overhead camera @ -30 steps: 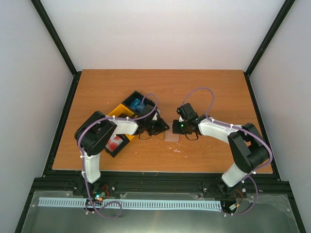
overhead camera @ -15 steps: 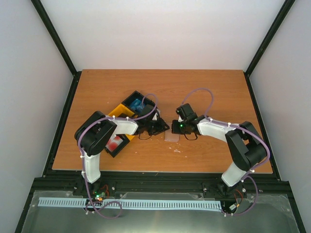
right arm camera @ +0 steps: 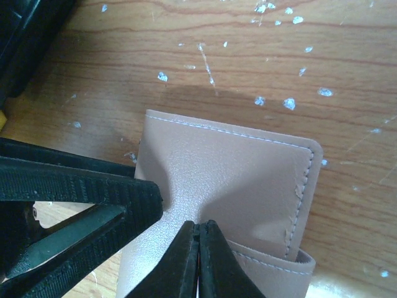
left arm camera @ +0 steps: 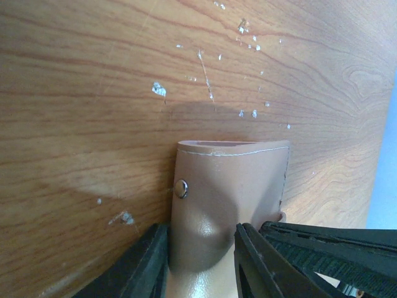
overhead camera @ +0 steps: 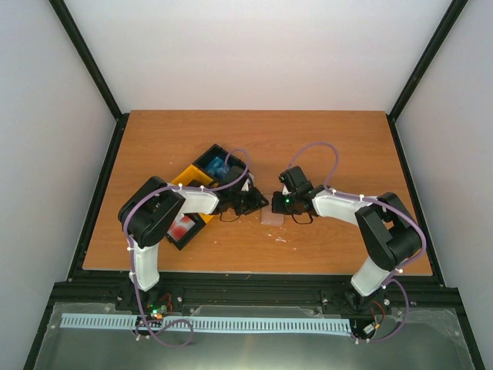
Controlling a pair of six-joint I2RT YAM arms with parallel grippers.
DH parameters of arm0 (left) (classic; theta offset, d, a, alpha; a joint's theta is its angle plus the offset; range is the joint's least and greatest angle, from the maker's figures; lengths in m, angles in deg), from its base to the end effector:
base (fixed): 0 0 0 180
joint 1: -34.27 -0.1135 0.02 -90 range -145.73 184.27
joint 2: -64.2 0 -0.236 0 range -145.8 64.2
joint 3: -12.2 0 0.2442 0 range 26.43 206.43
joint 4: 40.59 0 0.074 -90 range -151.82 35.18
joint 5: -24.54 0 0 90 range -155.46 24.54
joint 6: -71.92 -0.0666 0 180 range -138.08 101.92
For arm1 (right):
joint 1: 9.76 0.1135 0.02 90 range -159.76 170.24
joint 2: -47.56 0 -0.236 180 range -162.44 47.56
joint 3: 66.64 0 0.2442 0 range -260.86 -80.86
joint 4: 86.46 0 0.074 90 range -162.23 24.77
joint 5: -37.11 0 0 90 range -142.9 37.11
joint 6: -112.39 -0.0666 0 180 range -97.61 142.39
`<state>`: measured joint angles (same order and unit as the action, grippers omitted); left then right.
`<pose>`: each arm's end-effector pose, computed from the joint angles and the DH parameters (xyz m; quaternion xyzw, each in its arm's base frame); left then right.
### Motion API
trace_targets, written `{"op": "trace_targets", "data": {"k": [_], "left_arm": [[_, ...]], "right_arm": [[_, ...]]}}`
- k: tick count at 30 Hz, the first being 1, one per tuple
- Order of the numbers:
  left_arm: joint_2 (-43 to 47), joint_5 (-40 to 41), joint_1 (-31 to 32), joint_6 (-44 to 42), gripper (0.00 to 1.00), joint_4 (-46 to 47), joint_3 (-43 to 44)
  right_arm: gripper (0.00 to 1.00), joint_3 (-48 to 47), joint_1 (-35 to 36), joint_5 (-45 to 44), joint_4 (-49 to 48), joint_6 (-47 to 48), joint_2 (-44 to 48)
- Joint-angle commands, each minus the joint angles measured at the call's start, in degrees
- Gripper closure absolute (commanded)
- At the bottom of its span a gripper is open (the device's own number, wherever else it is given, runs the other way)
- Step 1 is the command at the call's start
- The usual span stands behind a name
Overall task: Put the credit cards into the card holder
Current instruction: Close the card holder at the center of the board.
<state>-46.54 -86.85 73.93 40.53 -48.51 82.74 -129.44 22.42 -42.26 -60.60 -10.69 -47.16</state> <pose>0.2777 -0.2618 0.0753 -0.0857 0.9161 -0.3790 0.0987 0.2652 0.1814 0.1016 -0.0182 0.9568 0.2239 0.1847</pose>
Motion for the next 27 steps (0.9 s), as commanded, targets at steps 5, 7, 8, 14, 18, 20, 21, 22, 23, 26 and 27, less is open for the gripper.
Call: {"op": "trace_targets", "data": {"k": [5, 7, 8, 14, 18, 20, 21, 22, 23, 26, 27], "left_arm": [[-5.09, 2.41, 1.38, -0.03, 0.68, -10.52, -3.03], [-5.08, 2.42, 1.39, 0.11, 0.69, -10.51, -3.06], [-5.04, 2.45, 1.36, 0.05, 0.68, -10.48, -3.13], [-5.23, 2.36, 1.36, -0.05, 0.69, -10.37, -3.14], [-5.27, 2.23, 1.38, -0.04, 0.68, -10.36, -3.05], [-5.23, 2.23, 1.36, -0.03, 0.69, -10.44, -3.05], [-5.21, 2.24, 1.31, 0.01, 0.69, -10.44, -3.09], [-5.20, 2.23, 1.38, -0.02, 0.69, -10.43, -3.13], [-5.27, 2.23, 1.38, -0.07, 0.69, -10.44, -3.14], [-5.15, 2.18, 1.34, -0.05, 0.69, -10.37, -3.22], [-5.07, 2.10, 1.34, -0.04, 0.69, -10.38, -3.25]], "right_arm": [[0.97, 2.38, -0.19, 1.68, -3.11, -1.69, 0.09], [0.97, 2.85, -0.19, 1.07, -4.07, -2.23, 1.12], [0.97, 3.18, -0.19, 0.63, -4.53, -2.39, 1.96], [0.97, 4.18, -0.23, -1.97, -5.04, -2.64, 6.20], [0.97, 4.19, -0.25, -0.62, -5.67, -2.72, 5.42], [0.97, 4.26, -0.24, 0.09, -6.23, -2.86, 4.38], [0.97, 4.28, -0.20, 0.46, -6.47, -2.94, 3.92], [0.97, 4.30, -0.19, 0.63, -6.60, -2.90, 3.46], [0.97, 4.21, -0.19, 0.86, -6.63, -2.95, 3.14], [0.97, 4.15, -0.06, 0.62, -6.09, -2.51, 3.14], [0.97, 4.12, -0.02, -0.16, -5.62, -2.24, 3.73]]}}
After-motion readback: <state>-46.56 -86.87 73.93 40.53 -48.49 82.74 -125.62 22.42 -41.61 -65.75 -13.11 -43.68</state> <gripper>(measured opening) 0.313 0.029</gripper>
